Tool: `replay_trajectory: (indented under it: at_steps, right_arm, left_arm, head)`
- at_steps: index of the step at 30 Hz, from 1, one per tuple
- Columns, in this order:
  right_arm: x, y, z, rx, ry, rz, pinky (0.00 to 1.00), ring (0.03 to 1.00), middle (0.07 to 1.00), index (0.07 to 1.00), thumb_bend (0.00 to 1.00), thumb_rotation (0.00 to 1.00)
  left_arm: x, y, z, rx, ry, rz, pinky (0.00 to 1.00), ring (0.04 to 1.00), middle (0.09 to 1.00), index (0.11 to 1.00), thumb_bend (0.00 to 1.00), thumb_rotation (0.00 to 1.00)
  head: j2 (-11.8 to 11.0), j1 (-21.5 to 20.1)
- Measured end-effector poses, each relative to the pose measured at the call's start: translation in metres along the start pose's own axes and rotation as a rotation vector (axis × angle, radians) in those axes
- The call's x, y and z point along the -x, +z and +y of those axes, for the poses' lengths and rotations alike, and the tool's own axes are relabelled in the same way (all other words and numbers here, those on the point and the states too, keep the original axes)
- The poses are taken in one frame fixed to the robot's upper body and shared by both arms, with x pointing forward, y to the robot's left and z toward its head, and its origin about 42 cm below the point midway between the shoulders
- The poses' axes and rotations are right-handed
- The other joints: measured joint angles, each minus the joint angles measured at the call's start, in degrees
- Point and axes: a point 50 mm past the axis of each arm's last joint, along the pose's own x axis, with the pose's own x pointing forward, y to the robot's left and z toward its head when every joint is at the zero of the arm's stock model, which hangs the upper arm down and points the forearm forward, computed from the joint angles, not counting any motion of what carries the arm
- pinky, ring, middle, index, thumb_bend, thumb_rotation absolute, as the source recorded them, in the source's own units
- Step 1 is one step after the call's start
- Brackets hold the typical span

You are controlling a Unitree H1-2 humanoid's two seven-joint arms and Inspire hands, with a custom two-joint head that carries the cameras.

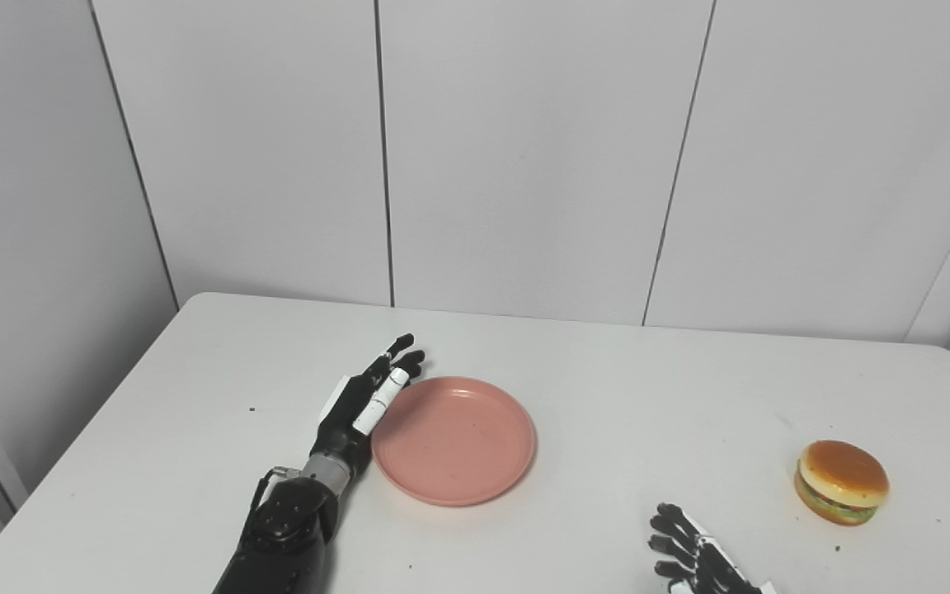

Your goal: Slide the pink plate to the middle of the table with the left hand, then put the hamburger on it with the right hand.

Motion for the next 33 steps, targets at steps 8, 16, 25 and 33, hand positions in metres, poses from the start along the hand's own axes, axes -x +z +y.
replay_trajectory:
  at_steps: [8, 16, 25, 33]
  right_arm:
    - [0.000, 0.000, 0.002, 0.014, 0.001, -0.005, 0.75, 0.831, 0.868, 0.879, 0.73, 0.88]
    - [0.000, 0.001, 0.003, 0.017, 0.004, -0.007, 0.75, 0.830, 0.871, 0.879, 0.72, 0.89]
    - [0.000, 0.001, 0.006, 0.024, 0.009, -0.010, 0.76, 0.836, 0.878, 0.886, 0.72, 0.89]
    - [-0.001, 0.002, 0.011, 0.035, 0.014, -0.015, 0.76, 0.839, 0.885, 0.893, 0.74, 0.90]
  left_arm:
    - [0.002, 0.000, -0.009, -0.007, -0.025, -0.005, 0.94, 0.918, 0.894, 0.907, 0.80, 0.78]
    - [0.001, -0.001, -0.022, -0.006, -0.053, -0.007, 0.90, 0.899, 0.884, 0.910, 0.78, 0.77]
    - [0.001, -0.001, -0.033, -0.011, -0.073, -0.009, 0.90, 0.898, 0.894, 0.921, 0.77, 0.78]
    - [0.011, -0.001, -0.061, 0.071, -0.044, -0.024, 0.89, 0.889, 0.912, 0.944, 0.80, 0.78]
  head:
    - [0.09, -0.26]
    - [0.18, -0.27]
    - [0.53, -1.32]
    - [1.14, -3.34]
